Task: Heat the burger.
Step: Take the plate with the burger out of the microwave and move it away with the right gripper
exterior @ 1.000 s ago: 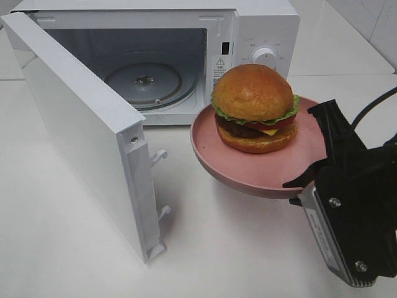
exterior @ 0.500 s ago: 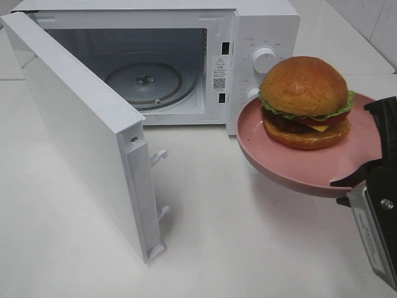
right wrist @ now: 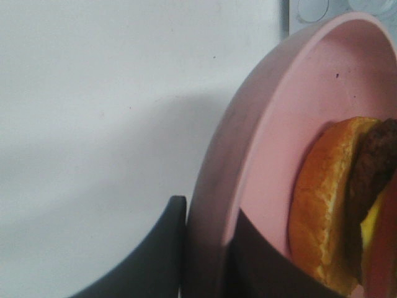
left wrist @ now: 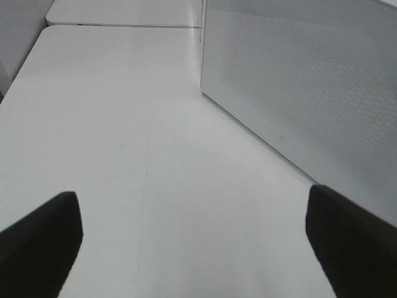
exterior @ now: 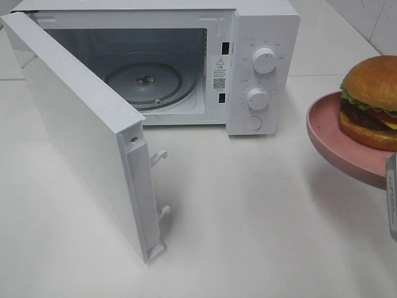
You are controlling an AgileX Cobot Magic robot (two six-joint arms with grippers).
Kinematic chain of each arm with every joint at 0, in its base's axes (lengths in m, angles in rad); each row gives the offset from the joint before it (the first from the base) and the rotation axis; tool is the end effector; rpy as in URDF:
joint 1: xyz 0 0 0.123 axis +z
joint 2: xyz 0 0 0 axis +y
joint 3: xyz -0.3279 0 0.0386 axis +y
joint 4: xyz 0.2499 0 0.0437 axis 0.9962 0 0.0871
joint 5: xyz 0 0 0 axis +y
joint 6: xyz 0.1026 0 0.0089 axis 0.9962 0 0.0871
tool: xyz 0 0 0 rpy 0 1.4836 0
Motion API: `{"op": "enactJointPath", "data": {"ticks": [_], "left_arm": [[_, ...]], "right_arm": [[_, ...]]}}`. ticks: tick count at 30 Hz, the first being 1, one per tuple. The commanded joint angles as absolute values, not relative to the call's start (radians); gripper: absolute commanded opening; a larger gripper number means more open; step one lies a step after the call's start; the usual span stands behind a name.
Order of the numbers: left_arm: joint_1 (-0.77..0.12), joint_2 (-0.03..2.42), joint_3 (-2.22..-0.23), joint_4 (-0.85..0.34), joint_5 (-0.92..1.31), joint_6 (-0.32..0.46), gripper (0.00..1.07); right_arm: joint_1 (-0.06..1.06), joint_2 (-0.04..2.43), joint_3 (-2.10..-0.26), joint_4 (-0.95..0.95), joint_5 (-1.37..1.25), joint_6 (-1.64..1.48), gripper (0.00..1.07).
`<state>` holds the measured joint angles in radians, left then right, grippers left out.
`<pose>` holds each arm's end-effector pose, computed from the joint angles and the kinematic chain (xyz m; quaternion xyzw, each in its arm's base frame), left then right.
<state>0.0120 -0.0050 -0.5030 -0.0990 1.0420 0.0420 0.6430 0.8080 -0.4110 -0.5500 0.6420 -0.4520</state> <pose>-0.0383 -0.0093 0.2755 0.0143 0.8450 -0.0351 0.5334 0.1083 0.0408 0.2551 -0.6118 0.7007 -0.1922 0.3129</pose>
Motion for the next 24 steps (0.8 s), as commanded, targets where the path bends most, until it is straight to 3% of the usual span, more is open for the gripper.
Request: {"op": "enactJointPath", "data": {"ticks": [1,24], "left_arm": [[0.013,-0.024,-0.499,-0.099,1.037,0.044,0.9],[0.013,-0.024,-0.499,-0.099,1.037,0.044,0.9]], "right_arm": [[0.646,0.793,-0.421,-0.605,0.631,-0.418,0.0],[0.646,0.866,-0.422,-0.891,0.928,0.235,0.0]]}}
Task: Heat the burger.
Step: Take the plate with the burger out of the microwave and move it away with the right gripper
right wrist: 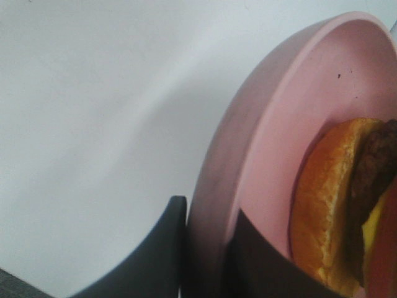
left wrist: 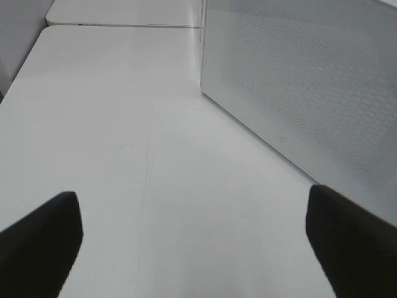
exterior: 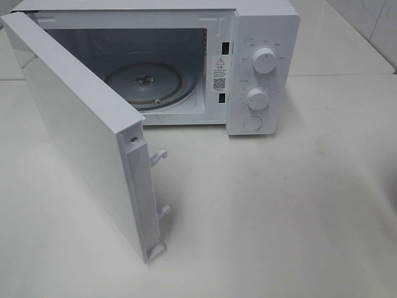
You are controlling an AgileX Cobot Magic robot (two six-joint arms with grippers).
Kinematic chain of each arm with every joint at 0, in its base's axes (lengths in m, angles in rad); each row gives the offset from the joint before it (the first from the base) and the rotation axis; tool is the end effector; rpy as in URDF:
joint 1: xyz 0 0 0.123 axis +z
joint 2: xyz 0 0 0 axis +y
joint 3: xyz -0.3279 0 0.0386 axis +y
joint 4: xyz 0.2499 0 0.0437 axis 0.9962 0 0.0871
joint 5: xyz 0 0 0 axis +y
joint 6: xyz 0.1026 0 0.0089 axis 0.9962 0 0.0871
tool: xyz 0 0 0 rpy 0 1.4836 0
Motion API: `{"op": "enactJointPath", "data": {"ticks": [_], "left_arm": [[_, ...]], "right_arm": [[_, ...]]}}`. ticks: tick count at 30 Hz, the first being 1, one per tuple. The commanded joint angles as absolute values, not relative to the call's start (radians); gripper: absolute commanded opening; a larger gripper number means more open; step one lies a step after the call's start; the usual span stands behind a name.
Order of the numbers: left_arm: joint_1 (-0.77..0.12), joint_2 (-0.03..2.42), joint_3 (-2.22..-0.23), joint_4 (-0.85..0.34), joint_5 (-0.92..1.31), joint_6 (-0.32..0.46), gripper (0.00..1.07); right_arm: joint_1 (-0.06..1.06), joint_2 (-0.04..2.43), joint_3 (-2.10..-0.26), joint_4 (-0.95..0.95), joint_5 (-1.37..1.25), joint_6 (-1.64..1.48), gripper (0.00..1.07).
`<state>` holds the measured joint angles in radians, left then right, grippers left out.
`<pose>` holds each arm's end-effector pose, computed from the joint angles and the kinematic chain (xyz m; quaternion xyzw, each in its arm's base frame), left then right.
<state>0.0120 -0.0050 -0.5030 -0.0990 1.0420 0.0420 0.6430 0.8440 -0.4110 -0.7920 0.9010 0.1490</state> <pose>-0.0383 -0.0093 0.2755 0.0143 0.8450 -0.0351 0.5334 0.1121 0.0122 0.2535 -0.4045 0.8370 -0.2536 0.2673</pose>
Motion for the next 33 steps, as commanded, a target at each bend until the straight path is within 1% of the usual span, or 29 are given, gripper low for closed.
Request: {"op": "enactJointPath", "data": {"ticks": [1,3,6,8,9,11,14,16,24,28,33], "left_arm": [[0.013,-0.024,-0.499,-0.099,1.037,0.044,0.9],[0.013,-0.024,-0.499,-0.099,1.037,0.044,0.9],[0.013,-0.024,-0.499,-0.099,1.037,0.044,0.9],[0.013,-0.024,-0.499,-0.099,1.037,0.044,0.9],[0.013,-0.024,-0.499,-0.099,1.037,0.044,0.9],[0.013,-0.024,-0.499,-0.099,1.037,0.044,0.9],[0.013,-0.024,-0.499,-0.099,1.037,0.044,0.9],[0.013,-0.024,-0.499,-0.099,1.037,0.044,0.9],[0.013,-0.024,-0.499,-0.099,1.037,0.044,0.9],[0.013,-0.024,-0.499,-0.099,1.037,0.044,0.9],[0.013,-0.024,-0.499,-0.099,1.037,0.044,0.9]], "right_arm": [[0.646,0.866,-0.422,-0.891,0.928,0.235,0.0],[0.646,0.912,-0.422,-0.906,0.931,0.338,0.0],[0.646,0.926,-0.422,-0.911,0.933,0.372,0.0],[0.646,0.987,-0.434,-0.924,0.938,0.494,0.0],[0.646,0.987,-0.434,-0.924,0.938,0.494,0.0],[0.646,1.05,-0.456,-0.946,0.966,0.59,0.0],[0.646,1.067,-0.463,-0.952,0.976,0.618,0.0],[0.646,1.153,-0.485,-0.962,1.006,0.738,0.0],[0.646,1.315,-0.523,-0.967,1.005,0.926,0.0],[0.646,1.373,-0.533,-0.969,1.001,0.973,0.0],[0.646,1.458,-0.534,-0.979,0.958,1.066,0.0]]}}
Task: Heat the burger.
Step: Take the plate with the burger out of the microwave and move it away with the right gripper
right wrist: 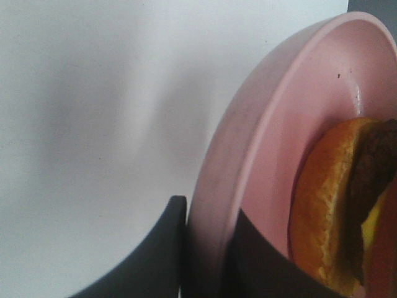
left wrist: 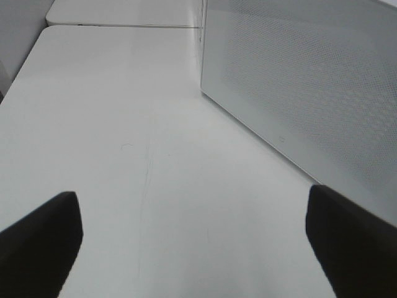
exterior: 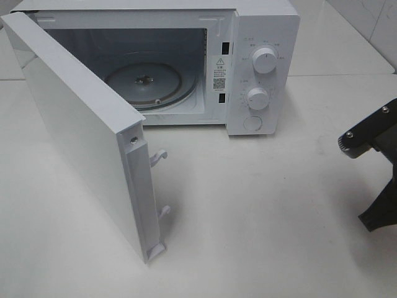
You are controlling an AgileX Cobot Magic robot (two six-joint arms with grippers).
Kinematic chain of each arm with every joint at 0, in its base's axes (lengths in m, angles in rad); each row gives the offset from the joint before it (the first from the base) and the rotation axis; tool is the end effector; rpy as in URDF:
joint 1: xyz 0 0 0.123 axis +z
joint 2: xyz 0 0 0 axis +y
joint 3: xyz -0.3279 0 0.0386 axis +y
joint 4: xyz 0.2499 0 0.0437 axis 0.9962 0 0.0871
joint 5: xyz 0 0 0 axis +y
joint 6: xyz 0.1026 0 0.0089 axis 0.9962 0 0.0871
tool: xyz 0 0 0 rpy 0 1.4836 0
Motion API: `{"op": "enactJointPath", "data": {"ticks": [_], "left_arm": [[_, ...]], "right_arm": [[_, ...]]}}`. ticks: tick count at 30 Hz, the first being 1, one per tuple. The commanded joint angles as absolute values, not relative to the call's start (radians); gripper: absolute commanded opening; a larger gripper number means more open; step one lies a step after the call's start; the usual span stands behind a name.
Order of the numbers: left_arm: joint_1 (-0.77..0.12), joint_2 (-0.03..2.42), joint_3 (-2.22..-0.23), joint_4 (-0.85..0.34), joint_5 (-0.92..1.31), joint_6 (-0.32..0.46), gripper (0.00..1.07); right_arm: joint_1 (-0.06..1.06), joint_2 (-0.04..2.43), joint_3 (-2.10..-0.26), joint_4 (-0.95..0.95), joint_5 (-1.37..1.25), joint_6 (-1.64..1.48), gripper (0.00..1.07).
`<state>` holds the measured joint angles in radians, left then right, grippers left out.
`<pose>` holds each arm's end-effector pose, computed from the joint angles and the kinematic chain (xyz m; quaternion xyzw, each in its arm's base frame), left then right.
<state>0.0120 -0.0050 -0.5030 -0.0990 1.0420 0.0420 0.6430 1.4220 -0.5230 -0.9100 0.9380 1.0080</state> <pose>-0.0383 -0.0093 0.2755 0.0143 0.8450 -0.0351 0.5334 0.1867 0.0579 0.2054 -0.1233 0.9325 -0.2826 0.1879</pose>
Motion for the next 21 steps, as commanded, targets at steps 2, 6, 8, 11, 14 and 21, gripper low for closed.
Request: {"op": "enactJointPath", "data": {"ticks": [2,6,8,11,14,21], "left_arm": [[0.013,-0.024,-0.499,-0.099,1.037,0.044,0.9],[0.013,-0.024,-0.499,-0.099,1.037,0.044,0.9],[0.013,-0.024,-0.499,-0.099,1.037,0.044,0.9],[0.013,-0.024,-0.499,-0.099,1.037,0.044,0.9],[0.013,-0.024,-0.499,-0.099,1.037,0.044,0.9],[0.013,-0.024,-0.499,-0.099,1.037,0.044,0.9]], "right_arm": [[0.646,1.511,-0.534,-0.992,0.935,1.125,0.0],[0.646,1.563,-0.534,-1.004,0.916,1.167,0.01],[0.646,1.597,-0.534,-1.017,0.914,1.207,0.01],[0.643,1.652,-0.534,-1.035,0.914,1.26,0.01],[0.643,1.71,-0.534,-1.051,0.912,1.299,0.01],[0.643,1.807,-0.534,-1.084,0.889,1.396,0.04]]}}
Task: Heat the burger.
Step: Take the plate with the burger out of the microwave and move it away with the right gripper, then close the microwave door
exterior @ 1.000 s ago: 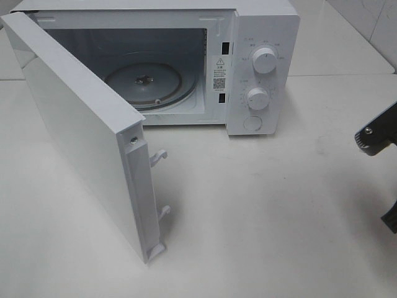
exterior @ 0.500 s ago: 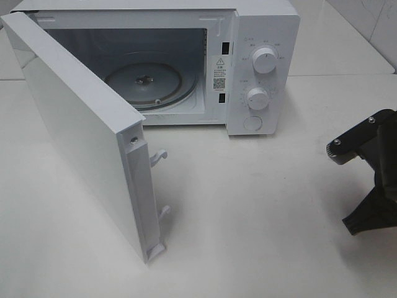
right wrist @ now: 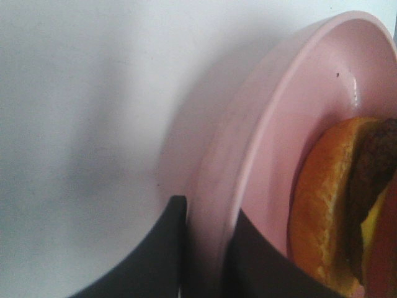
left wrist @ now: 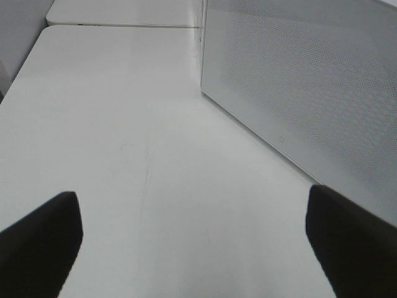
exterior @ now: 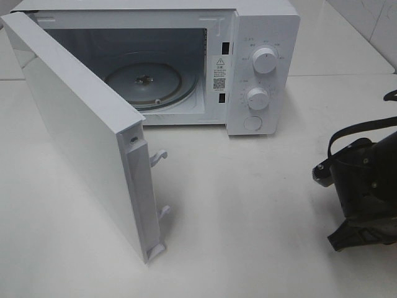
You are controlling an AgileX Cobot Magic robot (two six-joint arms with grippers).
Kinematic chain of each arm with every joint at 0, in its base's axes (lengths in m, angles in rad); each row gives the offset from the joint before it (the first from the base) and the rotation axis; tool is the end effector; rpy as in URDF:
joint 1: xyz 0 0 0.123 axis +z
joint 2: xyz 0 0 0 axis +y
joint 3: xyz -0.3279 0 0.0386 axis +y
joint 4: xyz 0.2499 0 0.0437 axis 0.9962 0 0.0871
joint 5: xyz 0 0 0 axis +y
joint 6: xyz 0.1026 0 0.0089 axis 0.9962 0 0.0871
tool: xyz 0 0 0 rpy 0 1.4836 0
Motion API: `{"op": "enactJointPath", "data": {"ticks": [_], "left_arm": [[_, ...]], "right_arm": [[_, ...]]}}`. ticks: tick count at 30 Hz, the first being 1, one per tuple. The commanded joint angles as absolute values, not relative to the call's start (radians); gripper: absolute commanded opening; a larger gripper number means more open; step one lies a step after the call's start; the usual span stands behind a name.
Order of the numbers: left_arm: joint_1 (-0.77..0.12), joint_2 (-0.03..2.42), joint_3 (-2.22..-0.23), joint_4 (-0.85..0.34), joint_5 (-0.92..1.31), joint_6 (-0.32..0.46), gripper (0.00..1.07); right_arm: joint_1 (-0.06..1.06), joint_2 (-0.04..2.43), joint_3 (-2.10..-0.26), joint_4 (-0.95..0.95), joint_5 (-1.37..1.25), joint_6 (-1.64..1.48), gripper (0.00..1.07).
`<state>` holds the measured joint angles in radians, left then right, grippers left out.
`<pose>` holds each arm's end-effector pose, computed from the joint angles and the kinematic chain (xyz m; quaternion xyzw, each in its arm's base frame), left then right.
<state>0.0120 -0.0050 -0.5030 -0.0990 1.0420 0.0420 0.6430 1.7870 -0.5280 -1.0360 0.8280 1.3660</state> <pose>-0.0383 -0.0093 0.2755 0.0143 0.8450 -0.0351 0.5334 0.2134 0.0783 0.1314 -0.0784 0.9372 -0.3090 0.1413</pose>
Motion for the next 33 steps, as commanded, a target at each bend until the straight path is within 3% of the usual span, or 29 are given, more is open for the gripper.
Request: {"op": "enactJointPath", "data": {"ticks": [1,8,11,13,18,33], "left_arm": [[0.013,-0.024,-0.499,-0.099,1.037,0.044,0.9],[0.013,-0.024,-0.499,-0.099,1.037,0.044,0.9],[0.013,-0.024,-0.499,-0.099,1.037,0.044,0.9],[0.013,-0.024,-0.499,-0.099,1.037,0.044,0.9],[0.013,-0.024,-0.499,-0.099,1.037,0.044,0.9],[0.013,-0.024,-0.499,-0.099,1.037,0.044,0.9]], "right_arm": [[0.643,1.807,-0.534,-1.084,0.889,1.396,0.04],[0.643,1.866,-0.534,-1.096,0.856,1.453,0.13],[0.643,1.868,-0.534,-1.096,0.837,1.453,0.21],[0.643,1.866,-0.534,-1.091,0.828,1.449,0.35],[0.644,1.864,-0.534,-1.07,0.807,1.435,0.45],[0.647,1.789,-0.585,-0.925,0.795,1.229,0.47]]}}
